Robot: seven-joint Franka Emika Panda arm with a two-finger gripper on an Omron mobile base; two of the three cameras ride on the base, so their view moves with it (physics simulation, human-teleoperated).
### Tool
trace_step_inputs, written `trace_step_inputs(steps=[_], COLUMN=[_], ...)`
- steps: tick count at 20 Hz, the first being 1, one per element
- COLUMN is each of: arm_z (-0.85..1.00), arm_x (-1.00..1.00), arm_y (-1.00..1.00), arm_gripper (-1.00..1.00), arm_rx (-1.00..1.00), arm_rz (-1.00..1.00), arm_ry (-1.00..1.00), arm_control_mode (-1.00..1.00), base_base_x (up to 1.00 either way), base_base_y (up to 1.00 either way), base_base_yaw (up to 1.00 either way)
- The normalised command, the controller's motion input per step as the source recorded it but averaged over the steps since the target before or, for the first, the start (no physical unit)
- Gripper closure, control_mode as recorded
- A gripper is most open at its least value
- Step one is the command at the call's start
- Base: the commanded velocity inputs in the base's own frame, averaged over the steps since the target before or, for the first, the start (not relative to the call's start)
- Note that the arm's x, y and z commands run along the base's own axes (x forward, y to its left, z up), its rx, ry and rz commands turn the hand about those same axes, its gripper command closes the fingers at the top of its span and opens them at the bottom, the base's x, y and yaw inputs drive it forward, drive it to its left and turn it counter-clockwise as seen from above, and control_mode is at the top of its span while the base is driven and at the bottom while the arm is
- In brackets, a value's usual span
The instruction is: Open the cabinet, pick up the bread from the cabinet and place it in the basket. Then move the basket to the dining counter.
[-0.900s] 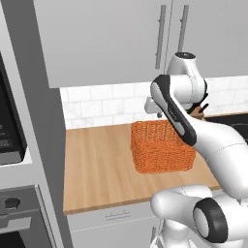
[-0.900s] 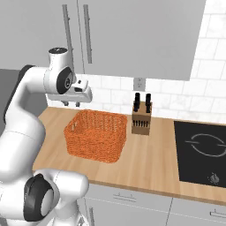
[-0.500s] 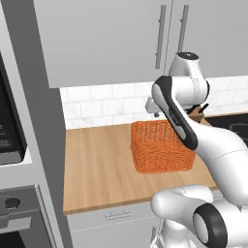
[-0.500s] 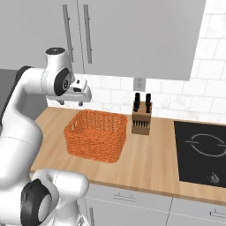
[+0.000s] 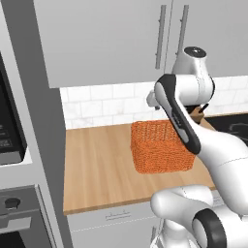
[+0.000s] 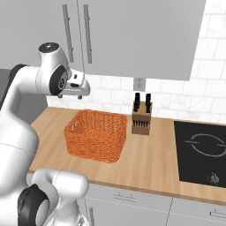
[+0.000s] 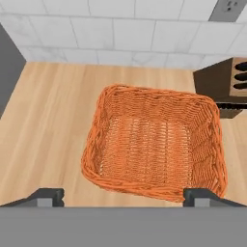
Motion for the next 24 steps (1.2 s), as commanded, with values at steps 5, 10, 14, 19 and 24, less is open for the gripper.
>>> trace_step_inputs(steps=[5,10,14,19,24], arm_z=[0.36,0.41,0.47,0.33,0.1], arm_x=[0.0,0.0,0.04,0.11,0.23], arm_y=[0.07,0.14,0.08,0.0,0.01], arm_gripper=[-1.0,-1.0,-1.0,-1.0,-1.0], arm_rx=[0.0,0.0,0.0,0.0,0.02], arm_rz=[0.0,0.0,0.0,0.0,-0.04], arm_ry=[-0.11,-0.16,-0.17,-0.18,-0.21], arm_control_mode=[-1.0,-1.0,-1.0,-1.0,-1.0], base_base_x=[0.0,0.0,0.0,0.0,0.0], base_base_y=[0.0,0.0,0.0,0.0,0.0], base_base_yaw=[0.0,0.0,0.0,0.0,0.0])
